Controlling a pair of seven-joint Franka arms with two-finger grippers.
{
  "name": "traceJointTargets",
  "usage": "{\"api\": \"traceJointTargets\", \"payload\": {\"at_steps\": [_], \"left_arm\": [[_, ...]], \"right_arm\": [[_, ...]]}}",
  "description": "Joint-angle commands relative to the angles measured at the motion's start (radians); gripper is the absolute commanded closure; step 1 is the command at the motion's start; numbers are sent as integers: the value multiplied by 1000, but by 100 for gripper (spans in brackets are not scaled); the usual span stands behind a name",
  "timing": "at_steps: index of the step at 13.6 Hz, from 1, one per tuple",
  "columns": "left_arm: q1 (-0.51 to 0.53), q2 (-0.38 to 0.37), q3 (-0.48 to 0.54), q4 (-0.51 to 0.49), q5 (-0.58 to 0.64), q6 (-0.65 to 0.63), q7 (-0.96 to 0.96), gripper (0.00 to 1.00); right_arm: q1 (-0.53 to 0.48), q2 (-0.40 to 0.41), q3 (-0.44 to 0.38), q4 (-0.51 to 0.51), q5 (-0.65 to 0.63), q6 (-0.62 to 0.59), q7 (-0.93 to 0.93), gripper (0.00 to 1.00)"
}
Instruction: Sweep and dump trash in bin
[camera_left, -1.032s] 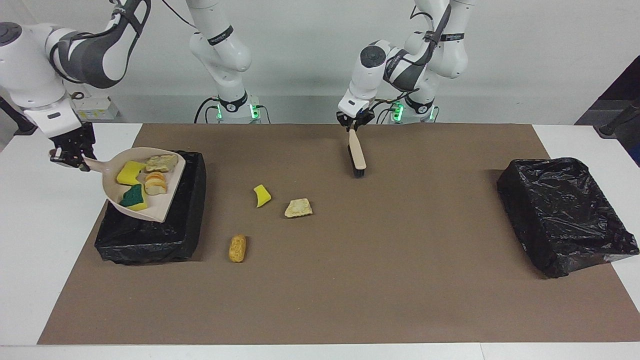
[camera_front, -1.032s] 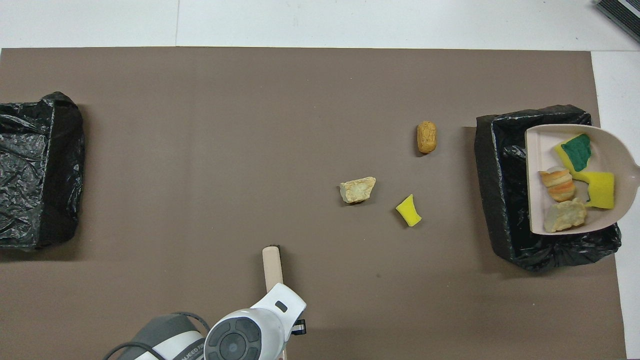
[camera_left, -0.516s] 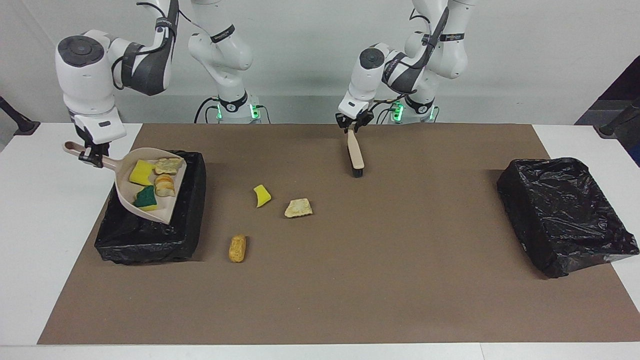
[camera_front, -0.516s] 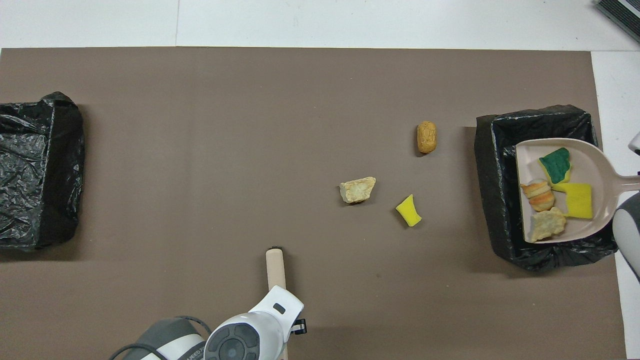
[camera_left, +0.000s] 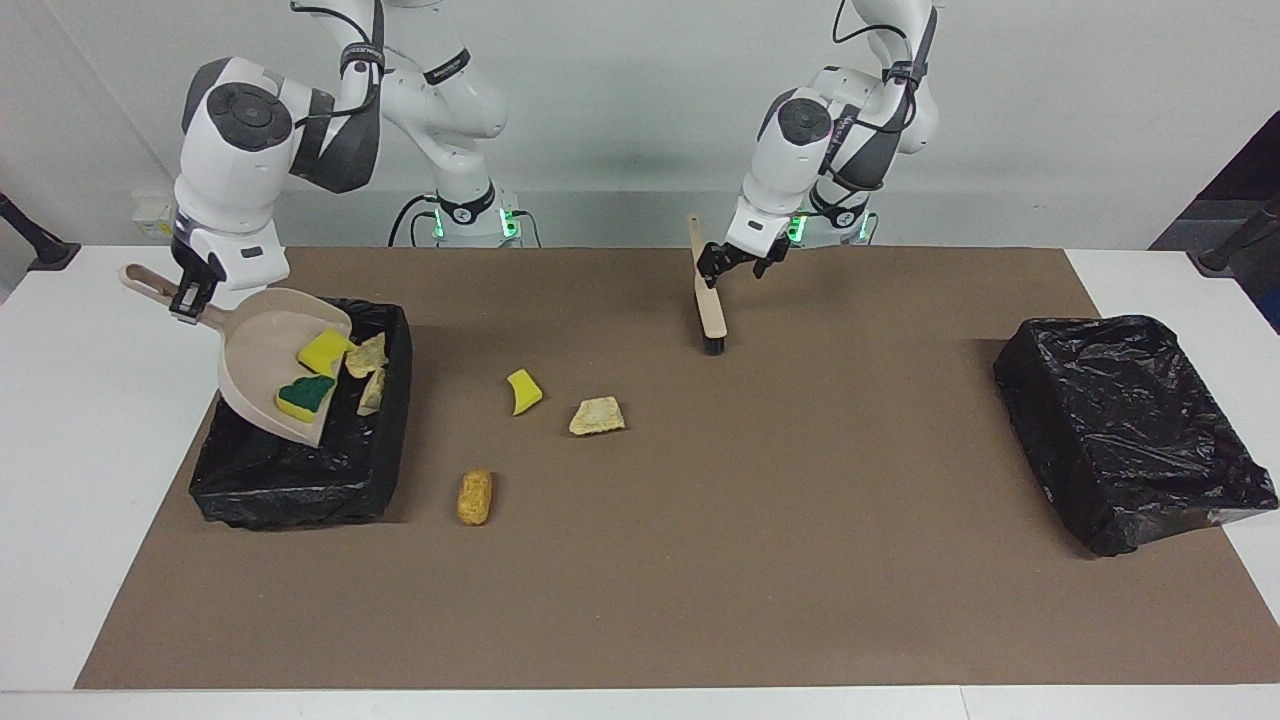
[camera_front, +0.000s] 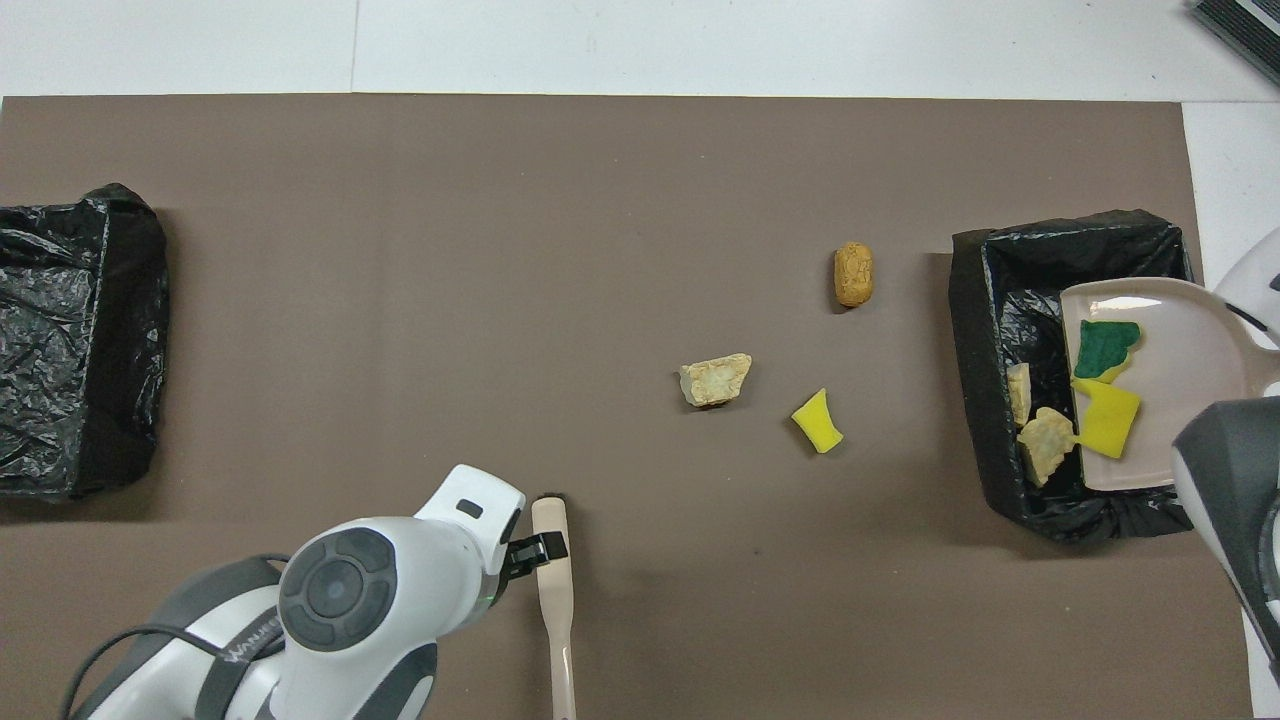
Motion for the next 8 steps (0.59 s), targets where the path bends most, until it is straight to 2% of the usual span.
{"api": "traceJointTargets", "payload": {"at_steps": [1,5,8], "left_arm": [[132,118,-8,165,35,-100,182,0],[324,238,-6,334,85,-126,489,0],[440,298,-6,437,98,-157,685,0]], "right_arm": [[32,-48,5,-9,-65,-42,14,100],[58,-49,5,-9,-134,-59,12,100],[93,-53,5,-6,-196,-82,14,100]]}}
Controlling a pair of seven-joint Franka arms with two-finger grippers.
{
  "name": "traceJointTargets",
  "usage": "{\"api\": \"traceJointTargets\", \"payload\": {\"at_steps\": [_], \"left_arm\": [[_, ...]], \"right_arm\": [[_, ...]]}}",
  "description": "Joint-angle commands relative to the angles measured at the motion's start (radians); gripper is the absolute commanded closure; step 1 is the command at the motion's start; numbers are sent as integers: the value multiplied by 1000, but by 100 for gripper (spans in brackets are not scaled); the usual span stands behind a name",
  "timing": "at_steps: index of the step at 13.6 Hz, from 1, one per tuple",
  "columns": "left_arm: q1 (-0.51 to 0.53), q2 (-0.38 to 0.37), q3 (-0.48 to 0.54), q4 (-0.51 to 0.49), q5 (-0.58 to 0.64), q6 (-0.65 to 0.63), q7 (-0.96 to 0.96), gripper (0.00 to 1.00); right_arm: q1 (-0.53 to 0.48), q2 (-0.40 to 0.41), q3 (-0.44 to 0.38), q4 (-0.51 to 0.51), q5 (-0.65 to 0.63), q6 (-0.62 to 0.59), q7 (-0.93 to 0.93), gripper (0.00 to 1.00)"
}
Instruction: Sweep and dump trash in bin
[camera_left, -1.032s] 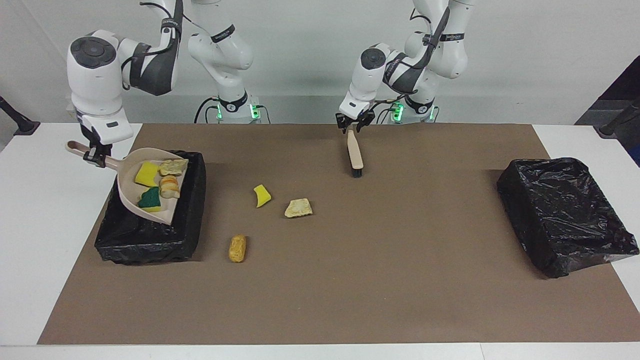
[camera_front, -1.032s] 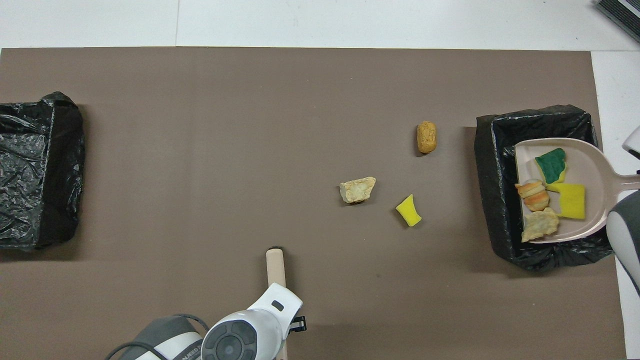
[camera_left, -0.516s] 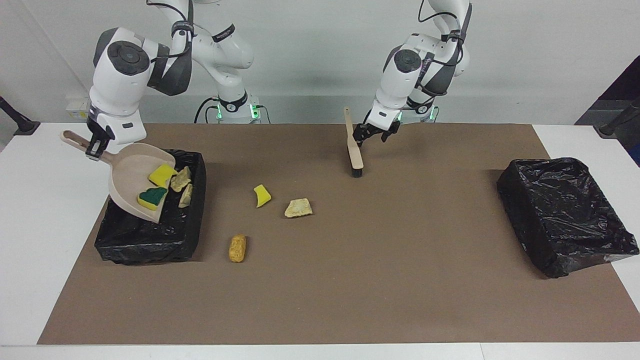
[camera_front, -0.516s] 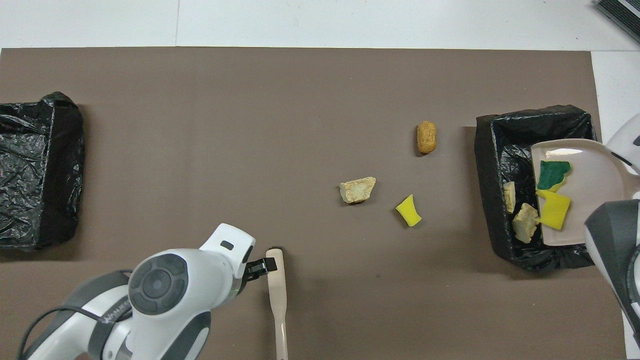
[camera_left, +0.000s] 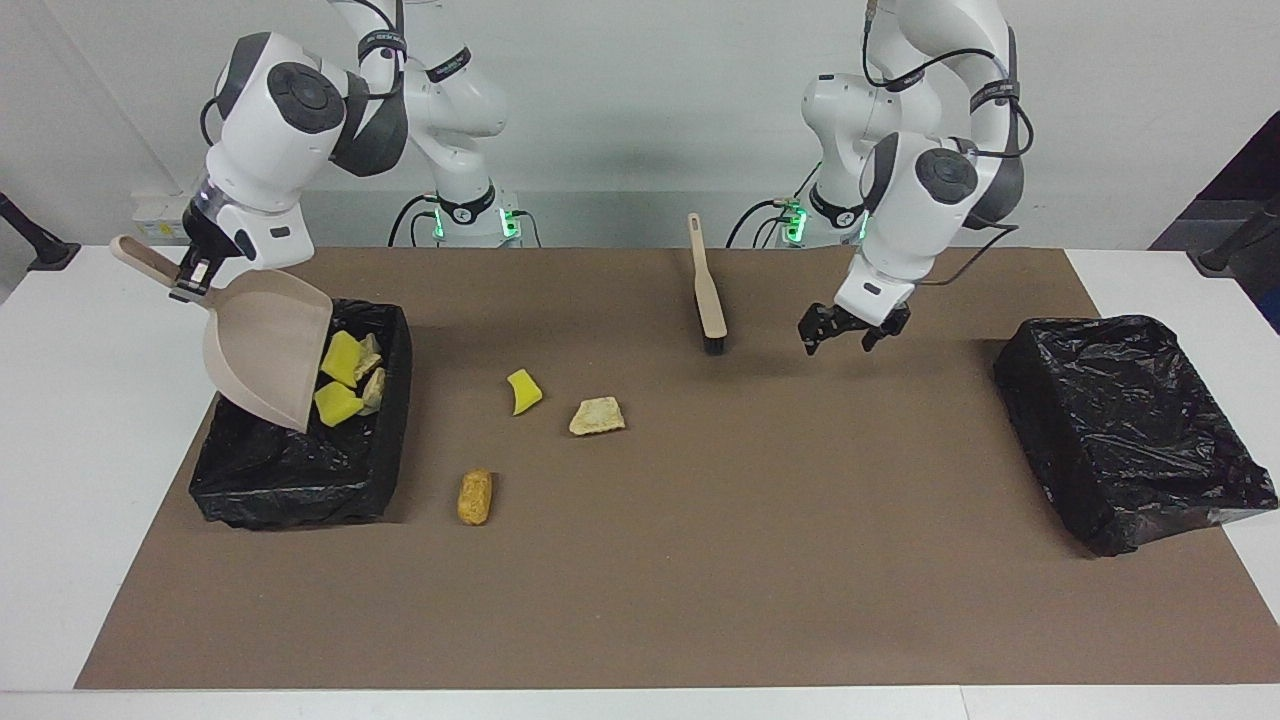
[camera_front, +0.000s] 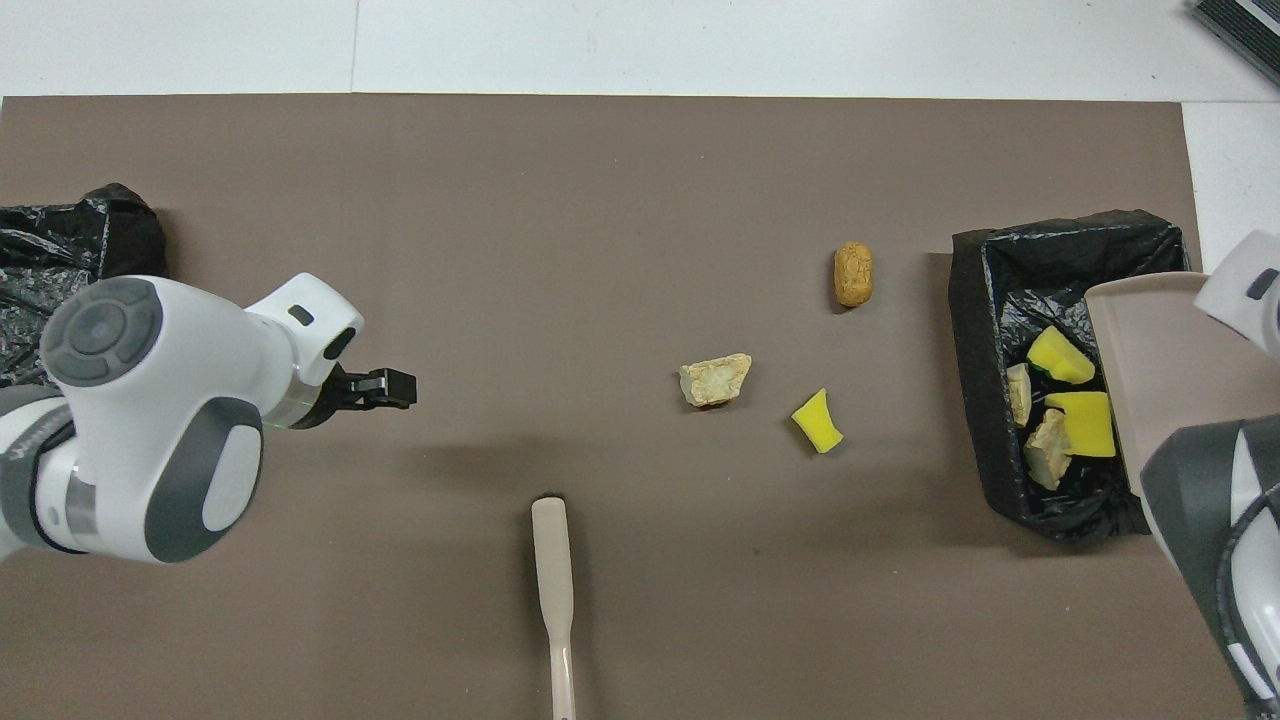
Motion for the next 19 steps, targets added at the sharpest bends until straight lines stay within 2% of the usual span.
{"api": "traceJointTargets", "payload": {"at_steps": [1,2,5,8,9,12,14,16,19], "left_arm": [[88,63,-11,139,18,-93,153,0],[125,72,-11,188,18,-136,184,0],[167,86,-11,319,19,-267,242,0],[193,79,-8,438,53,-406,289,0],[194,65,-8,440,59,-414,309,0],[193,39,-11,425,67,-416,311,0],[193,56,-13,484,104,-478,313,0],[194,83,-13,525,99,-493,313,0],[196,71,-11,499,93,-457,307,0]], "right_arm": [[16,-12,2,-5,-45,-30,14,100],[16,-12,2,-2,-48,-32,20,100],[15,3,7,90,-9,-35,0,100],[19,46,7,170,178,-33,15,100],[19,64,8,197,235,-33,62,100],[80,77,28,222,343,-49,365,100],[126,77,30,225,462,-50,577,100],[183,128,31,282,543,-72,757,100],[300,230,31,388,591,-86,1116,100]]}}
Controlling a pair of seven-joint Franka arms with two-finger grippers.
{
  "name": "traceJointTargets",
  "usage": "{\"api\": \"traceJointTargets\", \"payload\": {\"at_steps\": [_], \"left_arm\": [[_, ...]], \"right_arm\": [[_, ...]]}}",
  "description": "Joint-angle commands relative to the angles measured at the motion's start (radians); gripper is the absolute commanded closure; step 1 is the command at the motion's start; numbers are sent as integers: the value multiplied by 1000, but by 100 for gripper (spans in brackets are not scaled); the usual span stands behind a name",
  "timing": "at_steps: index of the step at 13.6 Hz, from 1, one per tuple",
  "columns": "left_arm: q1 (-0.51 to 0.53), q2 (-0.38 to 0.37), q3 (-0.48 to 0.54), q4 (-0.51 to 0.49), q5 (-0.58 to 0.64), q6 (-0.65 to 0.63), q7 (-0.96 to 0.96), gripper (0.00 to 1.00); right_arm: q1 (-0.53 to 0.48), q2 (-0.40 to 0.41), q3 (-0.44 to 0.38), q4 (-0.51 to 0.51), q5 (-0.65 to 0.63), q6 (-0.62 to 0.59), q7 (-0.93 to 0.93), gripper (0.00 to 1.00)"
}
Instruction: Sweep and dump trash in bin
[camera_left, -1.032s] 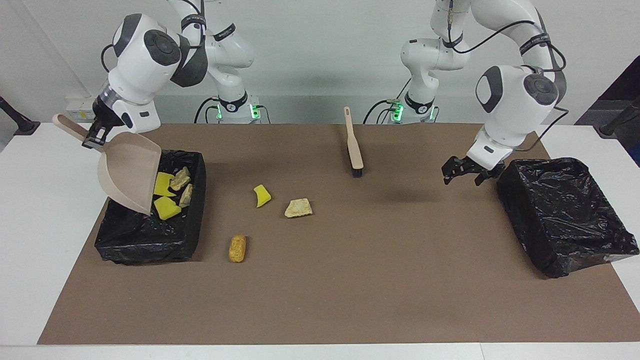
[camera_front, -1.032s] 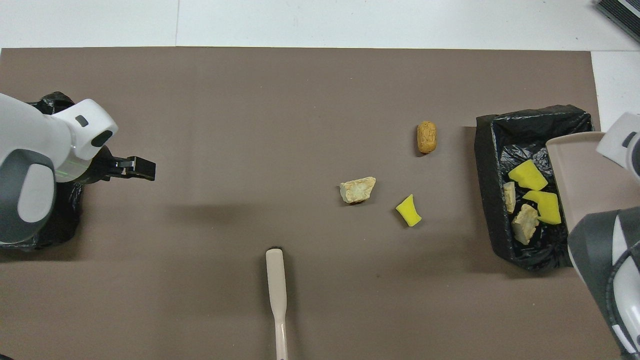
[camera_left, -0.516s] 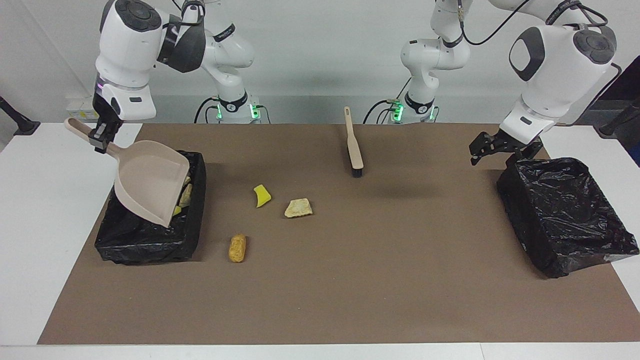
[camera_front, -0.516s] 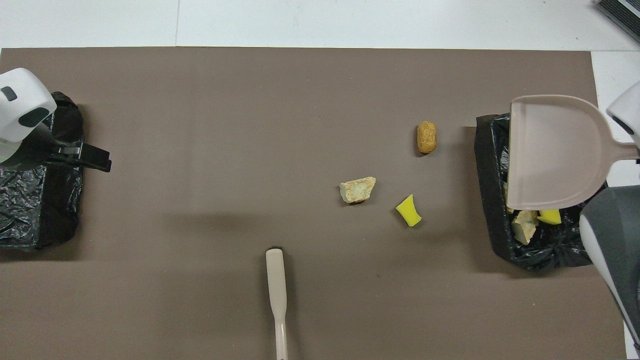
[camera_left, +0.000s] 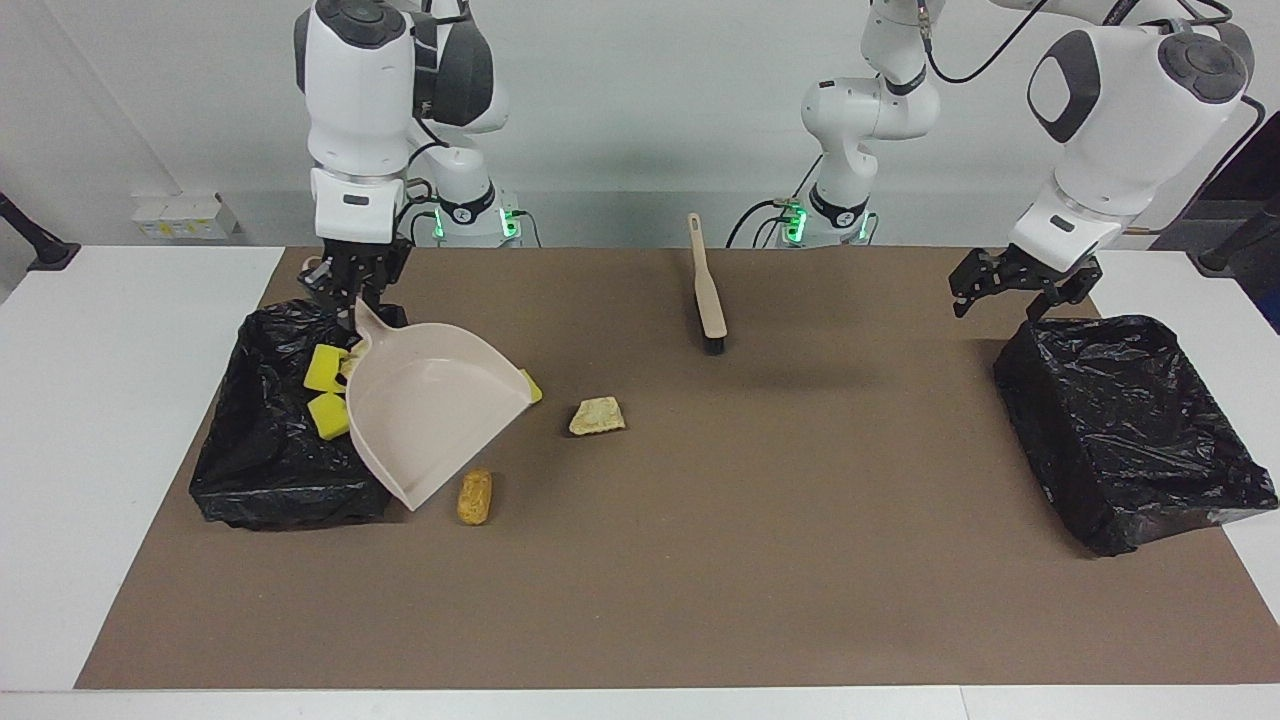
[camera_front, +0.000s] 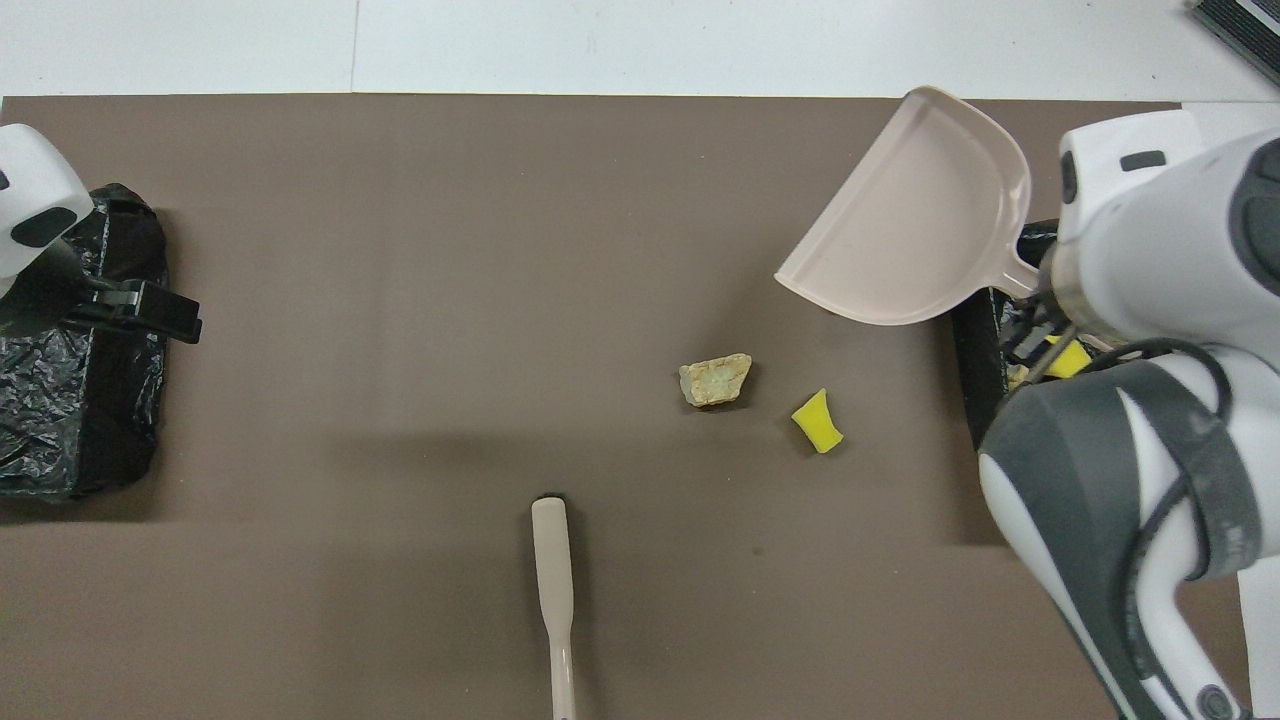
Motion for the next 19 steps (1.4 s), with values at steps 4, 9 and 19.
{"api": "traceJointTargets", "payload": {"at_steps": [4,9,19], "left_arm": [[16,13,-7,15,11,-5,11,0],[15,13,-7,15,11,-2,-1,0],[4,11,-7,9,11,-14,8,0]], "right_arm": [[146,269,-1,270,102,-7,579,100],[288,488,-1,441,102,75,936,100],[490,702,24,513,137,195,1247,100]]}}
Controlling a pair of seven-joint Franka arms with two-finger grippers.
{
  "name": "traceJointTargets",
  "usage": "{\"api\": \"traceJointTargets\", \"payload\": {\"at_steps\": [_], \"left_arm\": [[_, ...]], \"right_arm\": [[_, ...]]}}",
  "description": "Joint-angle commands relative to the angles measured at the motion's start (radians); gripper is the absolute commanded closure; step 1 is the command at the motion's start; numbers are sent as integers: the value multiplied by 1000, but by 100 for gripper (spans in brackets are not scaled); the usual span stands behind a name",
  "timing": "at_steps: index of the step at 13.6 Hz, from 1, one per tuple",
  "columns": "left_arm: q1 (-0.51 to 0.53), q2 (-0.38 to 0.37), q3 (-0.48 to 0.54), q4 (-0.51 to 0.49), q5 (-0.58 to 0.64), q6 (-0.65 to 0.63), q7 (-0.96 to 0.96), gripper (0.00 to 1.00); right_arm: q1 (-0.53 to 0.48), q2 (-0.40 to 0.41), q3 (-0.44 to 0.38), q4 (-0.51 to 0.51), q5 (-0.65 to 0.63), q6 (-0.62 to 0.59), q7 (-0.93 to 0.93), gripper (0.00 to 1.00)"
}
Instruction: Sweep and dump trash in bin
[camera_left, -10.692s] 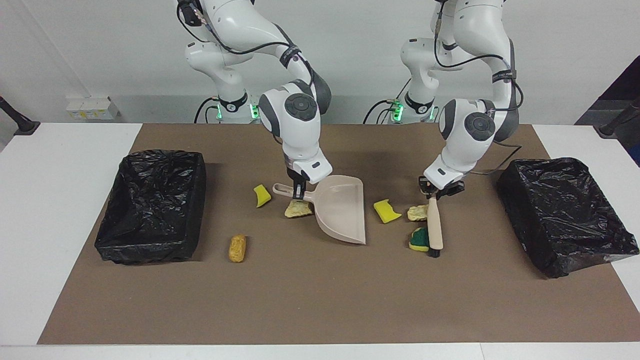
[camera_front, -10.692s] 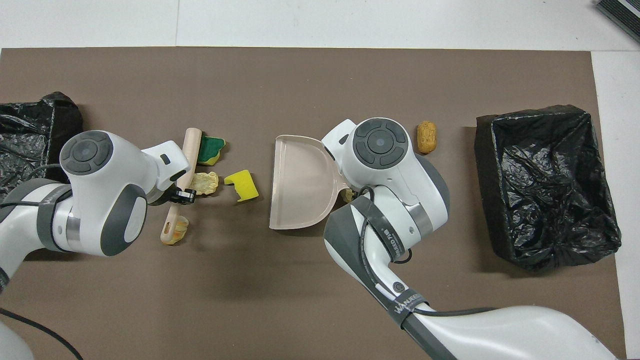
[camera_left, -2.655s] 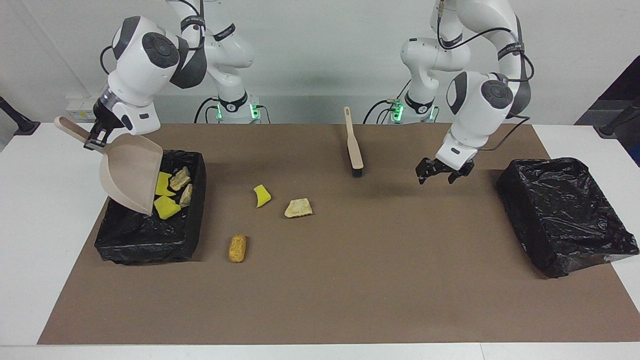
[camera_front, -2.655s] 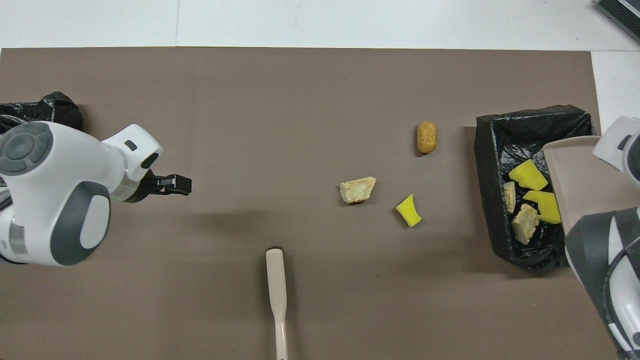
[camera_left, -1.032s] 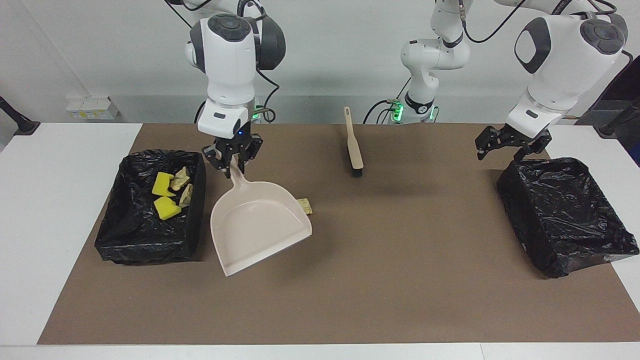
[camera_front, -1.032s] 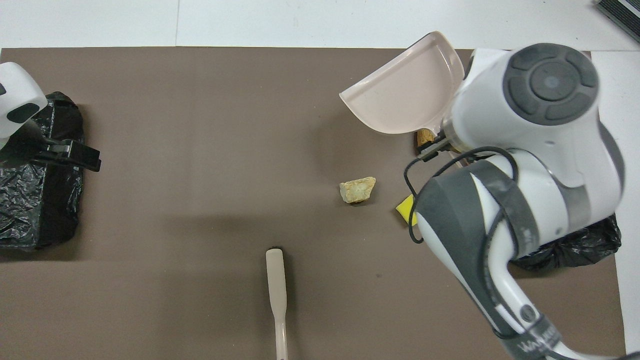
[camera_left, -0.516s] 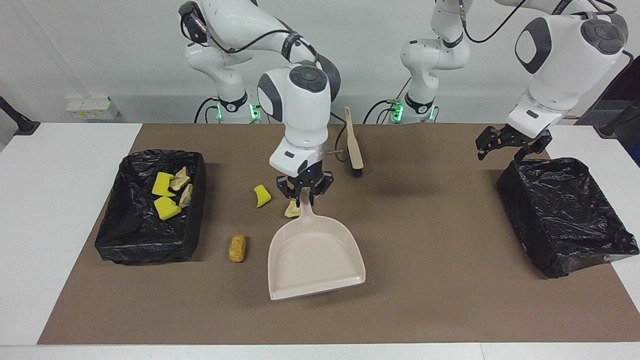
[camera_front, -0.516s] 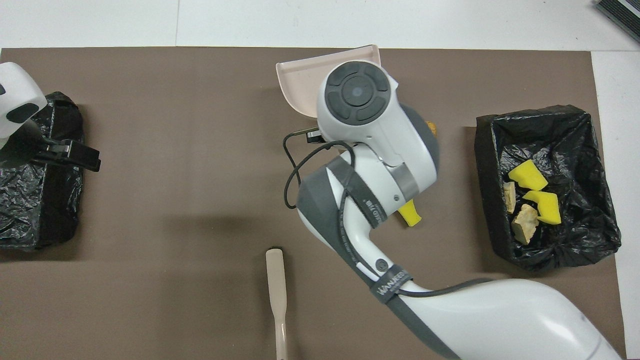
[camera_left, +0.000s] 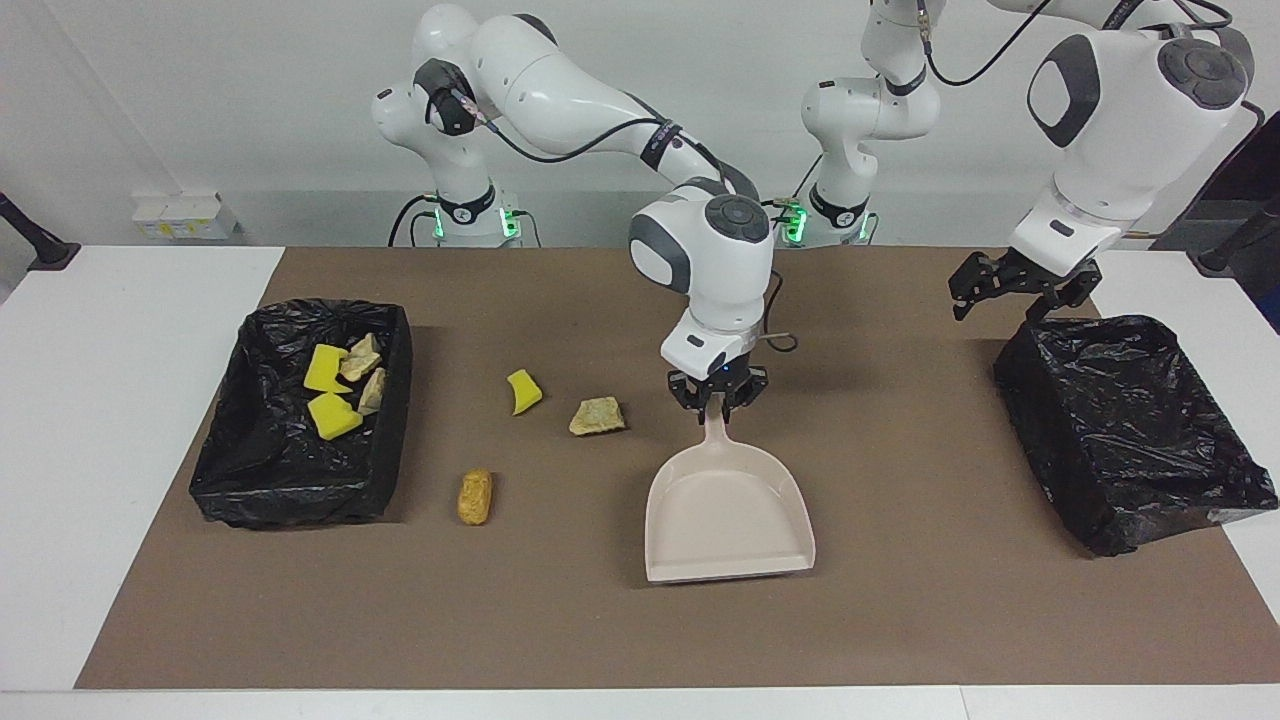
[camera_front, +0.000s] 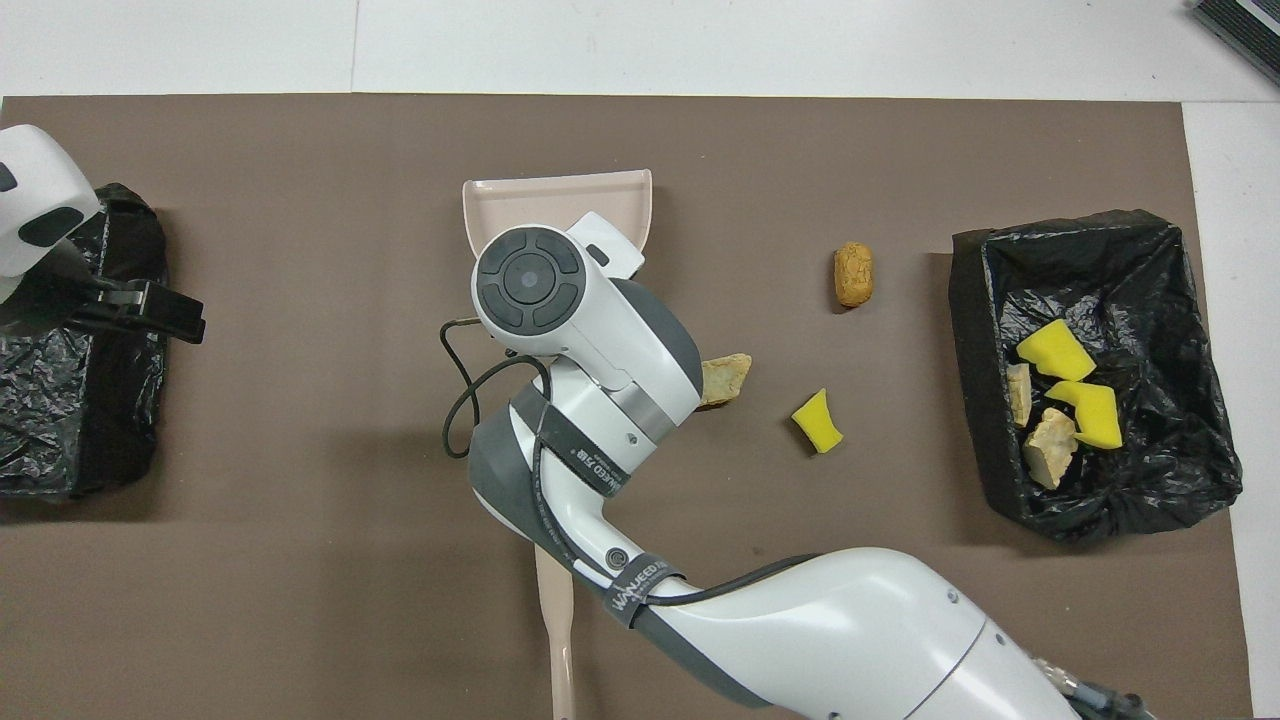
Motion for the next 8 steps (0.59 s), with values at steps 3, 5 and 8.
{"api": "traceJointTargets", "payload": {"at_steps": [3,5,8], "left_arm": [[0,0,-5,0,10,-4,10,0],[0,-1,-5,-6,10,-4,10,0],[0,-3,-5,-8,10,-2,10,0]], "right_arm": [[12,40,8,19,29,23,34,100],[12,45,8,19,59,24,34,100],[14,43,8,14,81,24,34,92]]}}
